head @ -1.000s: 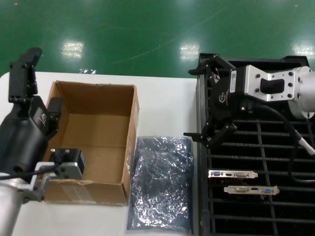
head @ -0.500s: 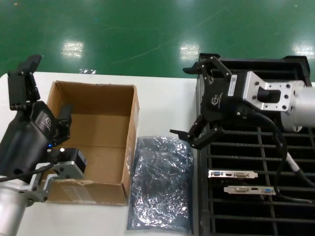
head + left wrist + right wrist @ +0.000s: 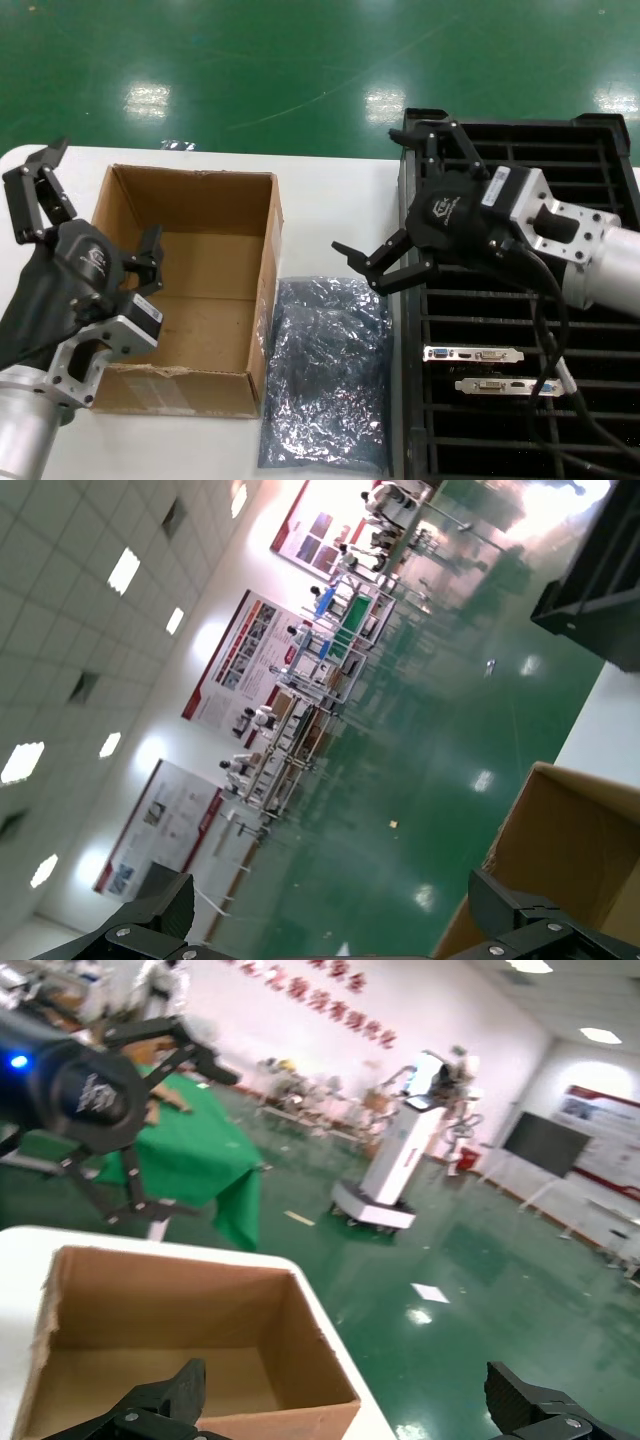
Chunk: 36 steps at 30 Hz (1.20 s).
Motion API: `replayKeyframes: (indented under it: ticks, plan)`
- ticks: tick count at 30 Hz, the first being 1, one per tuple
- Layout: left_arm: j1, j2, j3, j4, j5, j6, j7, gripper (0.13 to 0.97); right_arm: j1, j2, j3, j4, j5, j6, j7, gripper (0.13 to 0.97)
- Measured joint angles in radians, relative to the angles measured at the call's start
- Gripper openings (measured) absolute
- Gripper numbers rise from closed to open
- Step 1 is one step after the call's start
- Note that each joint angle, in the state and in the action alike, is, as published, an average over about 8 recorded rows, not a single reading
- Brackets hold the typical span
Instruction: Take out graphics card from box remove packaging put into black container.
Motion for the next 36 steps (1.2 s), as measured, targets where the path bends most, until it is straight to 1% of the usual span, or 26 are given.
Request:
replayKeyframes:
  ticks: [36]
  plan:
    - [0.058, 0.25, -0.21, 0.221, 0.131, 0.297, -0.687, 0.966, -0.503, -0.085, 0.218, 0.06, 0.25, 0.58, -0.125, 0.966]
